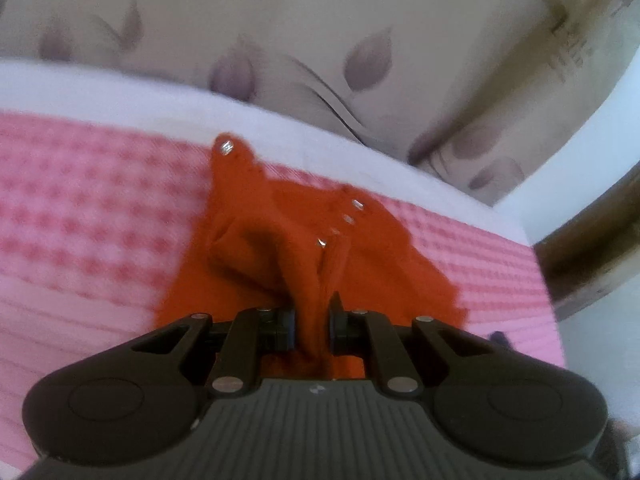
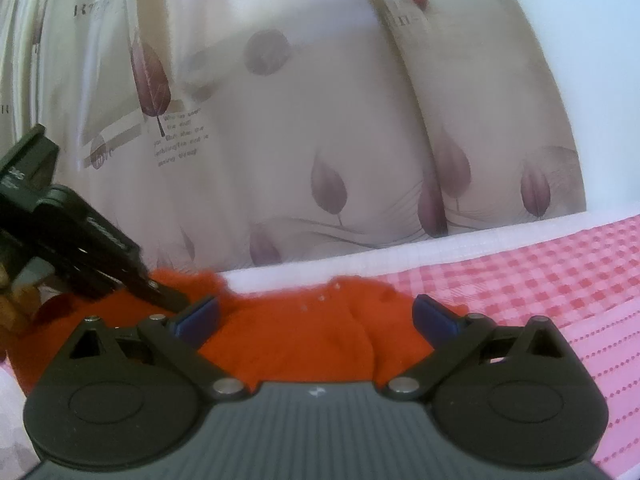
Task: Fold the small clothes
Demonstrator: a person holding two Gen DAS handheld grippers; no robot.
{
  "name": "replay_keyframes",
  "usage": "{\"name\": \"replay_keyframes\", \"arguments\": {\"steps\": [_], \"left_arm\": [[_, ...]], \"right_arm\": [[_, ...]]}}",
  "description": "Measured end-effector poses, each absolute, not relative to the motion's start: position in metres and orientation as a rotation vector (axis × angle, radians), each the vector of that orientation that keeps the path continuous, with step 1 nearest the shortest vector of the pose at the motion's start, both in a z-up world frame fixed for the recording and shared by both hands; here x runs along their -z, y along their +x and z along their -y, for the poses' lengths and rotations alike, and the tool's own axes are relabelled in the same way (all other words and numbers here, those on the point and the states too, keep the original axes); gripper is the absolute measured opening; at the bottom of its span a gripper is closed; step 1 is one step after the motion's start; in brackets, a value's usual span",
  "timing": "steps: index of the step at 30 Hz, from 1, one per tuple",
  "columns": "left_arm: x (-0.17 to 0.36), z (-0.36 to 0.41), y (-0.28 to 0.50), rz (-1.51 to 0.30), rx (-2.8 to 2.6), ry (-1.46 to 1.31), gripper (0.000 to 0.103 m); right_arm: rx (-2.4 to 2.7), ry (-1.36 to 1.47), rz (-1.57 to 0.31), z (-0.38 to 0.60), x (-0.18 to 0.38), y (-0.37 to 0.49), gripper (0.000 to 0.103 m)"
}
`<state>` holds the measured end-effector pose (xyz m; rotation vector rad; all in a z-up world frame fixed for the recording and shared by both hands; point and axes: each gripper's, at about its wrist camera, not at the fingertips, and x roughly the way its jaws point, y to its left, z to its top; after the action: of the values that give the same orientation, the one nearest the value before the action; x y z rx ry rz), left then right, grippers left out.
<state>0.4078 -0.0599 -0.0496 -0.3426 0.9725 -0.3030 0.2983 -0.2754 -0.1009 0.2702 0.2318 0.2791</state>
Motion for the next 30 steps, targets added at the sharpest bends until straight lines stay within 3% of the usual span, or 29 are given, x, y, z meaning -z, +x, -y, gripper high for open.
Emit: {"name": "replay_keyframes", "arguments": {"steps": [3, 6, 8, 10, 12, 19, 25, 28, 30], "left_arm": [[0.059, 0.071, 0.411, -1.019, 0.383, -0.404, 0.019], [0.059, 0.062, 0.404, -1.011, 0.487, -0.595, 0.032], [0.053, 0.048, 0.396, -0.977, 0.565, -0.716, 0.062], [0.041, 0.034, 0.382, -0.886, 0.595, -0.737, 0.079], [0.031, 0.014, 0.364, -0.779, 0.610, -0.706, 0.088], [0.076, -0.040, 0.291, -0.578, 0.437, -0.507, 0.089], [0.124, -0.050, 0.267, -0.555, 0.425, -0.560, 0.088], [0.120, -0.055, 0.265, -0.470, 0.449, -0.556, 0.101], [0.121, -0.055, 0.267, -0.476, 0.447, -0.558, 0.101]], "right_arm": [[-0.281, 0.278, -0.228, 0.276, 0.101, 0.297, 0.103], [-0.287, 0.285, -0.231, 0.277, 0.102, 0.297, 0.103], [-0.292, 0.285, -0.236, 0.277, 0.102, 0.298, 0.103], [-0.304, 0.285, -0.244, 0.277, 0.102, 0.298, 0.103], [-0.328, 0.282, -0.257, 0.276, 0.101, 0.300, 0.103], [-0.479, 0.326, -0.343, 0.271, 0.092, 0.298, 0.103], [-0.528, 0.384, -0.526, 0.239, 0.095, 0.313, 0.103], [-0.502, 0.445, -0.593, 0.234, 0.105, 0.327, 0.103], [-0.506, 0.514, -0.591, 0.233, 0.105, 0.335, 0.098]]}}
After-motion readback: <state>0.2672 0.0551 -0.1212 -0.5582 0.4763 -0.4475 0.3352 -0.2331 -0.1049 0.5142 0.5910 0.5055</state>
